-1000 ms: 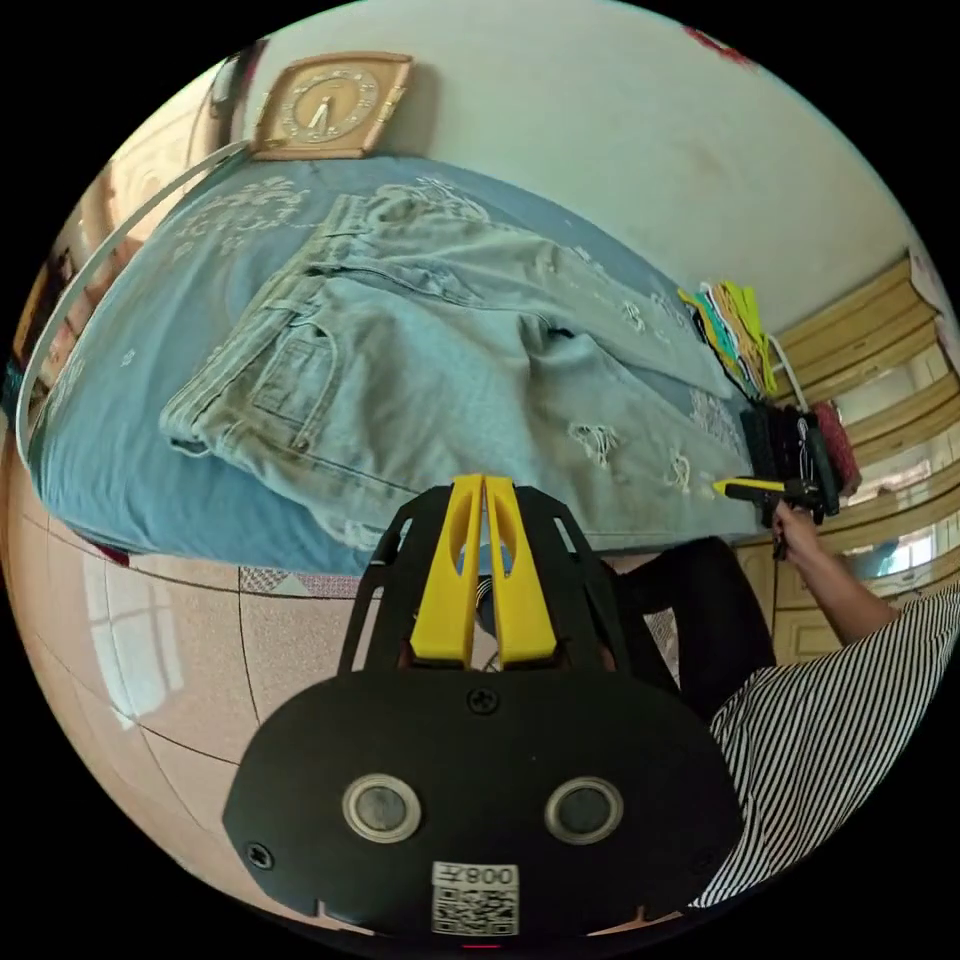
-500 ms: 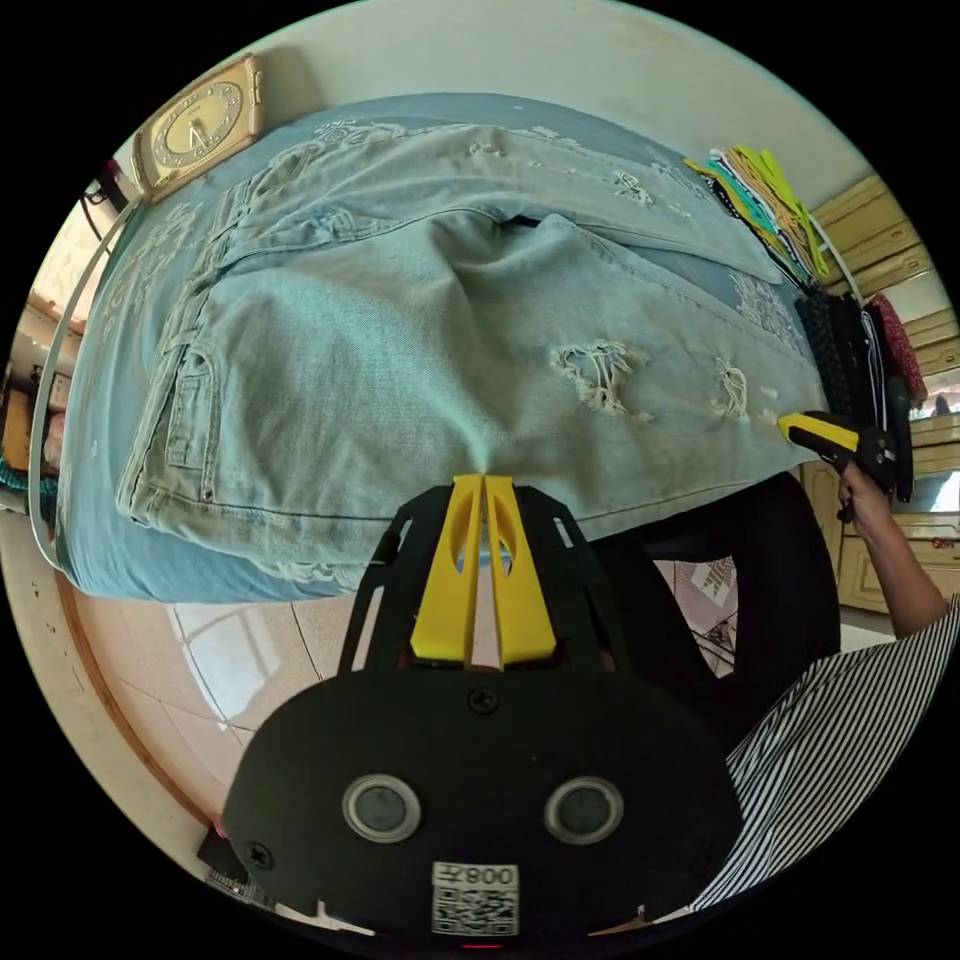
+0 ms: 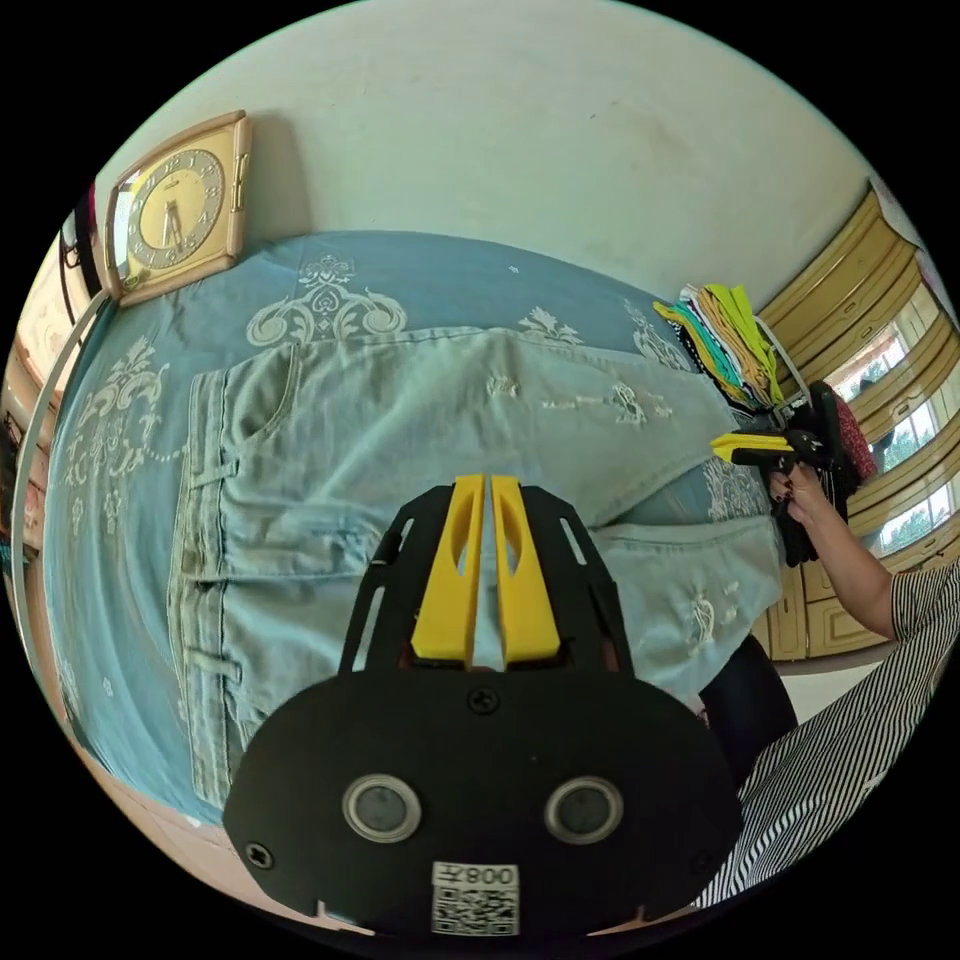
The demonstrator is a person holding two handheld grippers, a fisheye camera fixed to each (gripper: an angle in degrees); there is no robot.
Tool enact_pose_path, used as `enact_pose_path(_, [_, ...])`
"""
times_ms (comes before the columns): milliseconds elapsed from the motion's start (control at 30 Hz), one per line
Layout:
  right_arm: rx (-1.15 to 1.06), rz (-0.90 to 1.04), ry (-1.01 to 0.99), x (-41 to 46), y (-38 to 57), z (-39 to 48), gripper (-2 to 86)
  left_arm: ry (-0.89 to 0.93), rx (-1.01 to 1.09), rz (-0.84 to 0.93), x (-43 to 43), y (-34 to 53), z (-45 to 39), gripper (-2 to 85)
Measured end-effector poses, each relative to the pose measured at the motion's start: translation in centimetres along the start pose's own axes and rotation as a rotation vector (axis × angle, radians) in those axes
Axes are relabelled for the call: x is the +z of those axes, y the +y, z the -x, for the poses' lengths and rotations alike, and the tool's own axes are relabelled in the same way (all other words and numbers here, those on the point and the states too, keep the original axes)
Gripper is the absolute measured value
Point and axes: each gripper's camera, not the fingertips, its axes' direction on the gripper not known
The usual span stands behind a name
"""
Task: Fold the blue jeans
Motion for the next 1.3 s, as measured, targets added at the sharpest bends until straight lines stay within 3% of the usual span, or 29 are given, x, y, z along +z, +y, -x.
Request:
enact_pose_path(267, [-0.224,0.021,-0.037,4.5,-16.4,-2.0,8.9,-0.08,0.067,0.105,7.8,-17.0,4.6,4.2])
enact_pose_path(567, [-0.346,0.125,0.052,8.4,-24.2,-1.5,11.0,-0.246,0.221,0.222,12.4,-27.9,5.8,7.2])
enact_pose_path(700, [-0.389,0.173,0.122,9.1,-25.0,-0.7,11.0,-0.344,0.283,0.337,15.3,-30.7,5.8,7.7])
enact_pose_path(900, [-0.45,0.207,0.169,8.2,-25.5,0.7,10.1,-0.256,0.329,0.369,16.1,-33.1,6.1,6.5])
enact_pose_path(1100, [-0.416,0.212,0.156,6.2,-25.4,1.6,4.4,-0.272,0.277,0.334,14.1,-33.5,5.3,3.2])
enact_pose_path(1300, [-0.388,0.203,0.138,2.1,-24.1,3.8,2.5,-0.297,0.268,0.208,6.5,-32.0,3.8,2.6])
